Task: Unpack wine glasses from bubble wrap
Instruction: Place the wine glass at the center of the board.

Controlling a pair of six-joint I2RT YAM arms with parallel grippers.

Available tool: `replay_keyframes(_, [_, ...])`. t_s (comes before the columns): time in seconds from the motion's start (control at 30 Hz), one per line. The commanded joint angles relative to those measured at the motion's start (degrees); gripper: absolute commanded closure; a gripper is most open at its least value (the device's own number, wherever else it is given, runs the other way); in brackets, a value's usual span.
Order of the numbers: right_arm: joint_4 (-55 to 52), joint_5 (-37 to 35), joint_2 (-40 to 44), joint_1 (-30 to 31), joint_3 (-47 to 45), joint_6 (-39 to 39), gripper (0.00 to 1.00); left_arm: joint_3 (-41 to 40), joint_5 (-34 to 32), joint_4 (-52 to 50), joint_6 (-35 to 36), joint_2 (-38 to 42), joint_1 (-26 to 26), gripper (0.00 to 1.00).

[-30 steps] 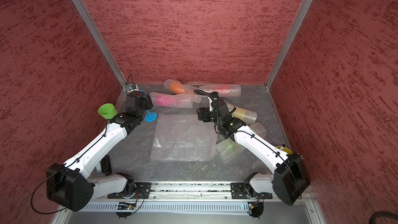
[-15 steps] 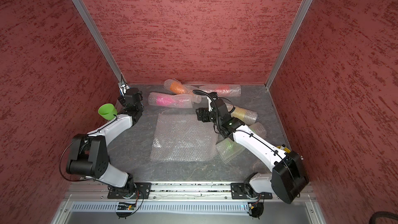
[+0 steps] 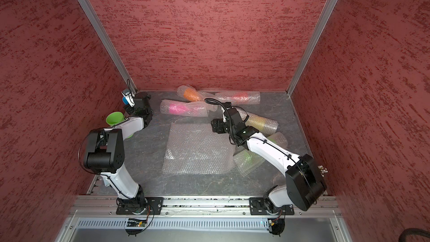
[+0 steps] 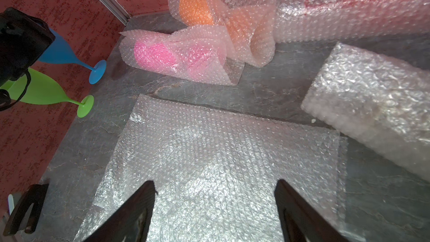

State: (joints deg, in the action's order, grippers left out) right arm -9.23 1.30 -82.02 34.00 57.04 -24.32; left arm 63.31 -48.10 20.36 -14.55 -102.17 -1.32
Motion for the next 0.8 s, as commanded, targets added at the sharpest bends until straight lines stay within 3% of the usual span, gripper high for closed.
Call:
replay_keyframes(0.0, [0.3, 0.3, -0.9, -0.2, 1.8, 0.5, 0.17, 2.4, -0.9, 0.0, -2.0, -1.4, -0.8, 0.25])
replay_keyframes(0.57, [-0.7, 0.0, -3.0, -0.3, 3.0, 0.5, 0.17, 5.6, -2.4, -4.6, -5.2, -4.4, -1.8, 0.22])
replay_keyframes(0.77, [-1.0, -0.4, -2.9, -0.4, 3.3, 0.7, 0.17, 8.1, -3.1, -8.1, -5.9, -5.6, -1.8, 0.16])
